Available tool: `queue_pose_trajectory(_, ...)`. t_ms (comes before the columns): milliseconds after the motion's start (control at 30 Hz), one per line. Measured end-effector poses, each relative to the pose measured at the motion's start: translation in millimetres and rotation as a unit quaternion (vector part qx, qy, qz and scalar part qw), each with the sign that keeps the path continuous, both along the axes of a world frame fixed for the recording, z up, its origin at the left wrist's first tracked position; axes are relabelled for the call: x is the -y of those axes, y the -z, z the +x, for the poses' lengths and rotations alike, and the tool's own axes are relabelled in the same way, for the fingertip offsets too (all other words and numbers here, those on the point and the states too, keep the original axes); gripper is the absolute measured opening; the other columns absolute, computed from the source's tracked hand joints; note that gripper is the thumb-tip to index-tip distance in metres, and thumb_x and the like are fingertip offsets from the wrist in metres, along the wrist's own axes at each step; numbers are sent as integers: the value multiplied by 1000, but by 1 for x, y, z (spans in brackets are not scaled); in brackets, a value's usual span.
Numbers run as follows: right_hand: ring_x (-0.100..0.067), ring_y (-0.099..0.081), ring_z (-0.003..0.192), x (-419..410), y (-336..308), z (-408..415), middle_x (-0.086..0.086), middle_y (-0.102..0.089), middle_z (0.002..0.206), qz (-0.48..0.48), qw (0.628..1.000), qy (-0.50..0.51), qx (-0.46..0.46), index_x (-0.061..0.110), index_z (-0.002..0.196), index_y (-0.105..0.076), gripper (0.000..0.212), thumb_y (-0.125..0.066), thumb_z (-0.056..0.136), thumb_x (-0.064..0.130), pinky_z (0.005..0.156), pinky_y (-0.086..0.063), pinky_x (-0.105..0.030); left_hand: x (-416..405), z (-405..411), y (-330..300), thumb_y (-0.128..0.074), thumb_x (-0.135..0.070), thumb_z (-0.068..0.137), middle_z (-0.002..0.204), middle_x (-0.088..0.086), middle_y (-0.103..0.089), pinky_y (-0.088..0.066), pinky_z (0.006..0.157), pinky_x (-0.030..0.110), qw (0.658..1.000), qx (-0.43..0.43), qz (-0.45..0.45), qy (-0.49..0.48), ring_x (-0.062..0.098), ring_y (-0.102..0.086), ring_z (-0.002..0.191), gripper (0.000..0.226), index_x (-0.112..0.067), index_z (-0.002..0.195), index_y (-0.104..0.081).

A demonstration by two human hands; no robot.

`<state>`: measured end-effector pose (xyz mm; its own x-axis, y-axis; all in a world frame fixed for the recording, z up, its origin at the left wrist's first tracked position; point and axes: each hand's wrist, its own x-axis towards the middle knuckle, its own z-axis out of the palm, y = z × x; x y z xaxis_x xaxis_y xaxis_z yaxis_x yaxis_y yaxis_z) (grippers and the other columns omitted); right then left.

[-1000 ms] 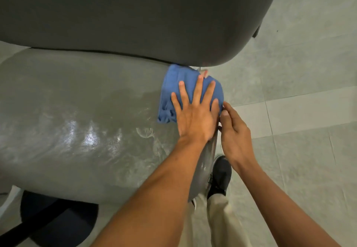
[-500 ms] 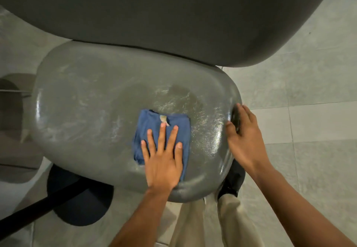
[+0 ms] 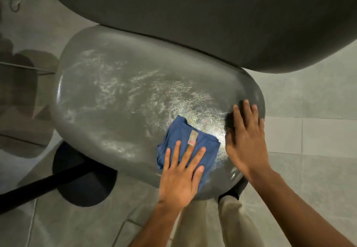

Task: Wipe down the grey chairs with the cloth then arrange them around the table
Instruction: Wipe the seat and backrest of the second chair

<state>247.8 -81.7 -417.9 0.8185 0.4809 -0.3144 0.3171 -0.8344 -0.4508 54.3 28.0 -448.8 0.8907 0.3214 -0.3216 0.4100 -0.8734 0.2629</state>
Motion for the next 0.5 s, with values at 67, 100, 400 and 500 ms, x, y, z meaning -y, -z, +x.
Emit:
queue_pose_trajectory(67, -36, -10, 155, -8, 5, -3, -13, -18, 168, -32, 998, -51, 8, 11, 157, -33, 66, -34, 95, 33, 122, -15, -63, -40, -27, 2, -29, -47, 109, 170, -2, -20, -24, 121, 59, 998, -18, 35, -45, 32, -13, 158, 52, -35, 160, -28)
queue_pose_trajectory(100, -36, -9, 156, -12, 8, -6, -12, -18, 168, -51, 996, -73, 16, 12, 157, -33, 67, -29, 95, 38, 122, -12, -64, -63, -32, 3, -28, -48, 108, 170, -1, -19, -22, 121, 59, 994, -27, 55, -90, 32, -15, 157, 53, -36, 160, -27)
queue_pose_trajectory(400, -37, -5, 156, -55, 23, -32, -14, -15, 168, -89, 987, -123, 52, 7, 157, -30, 69, -34, 94, 34, 121, -7, -67, -69, 42, 16, -16, -47, 110, 172, -6, -4, -1, 125, 61, 974, -13, 70, -213, 39, 5, 157, 57, -32, 164, -11)
queue_pose_trajectory(500, -37, -11, 155, -86, 23, -36, -14, -19, 167, -59, 988, -128, 60, 7, 156, -34, 65, -33, 96, 32, 121, -9, -66, -60, -7, 13, -27, -46, 110, 171, -5, -14, -18, 123, 61, 992, 10, 51, -112, 34, -5, 158, 54, -34, 163, -21)
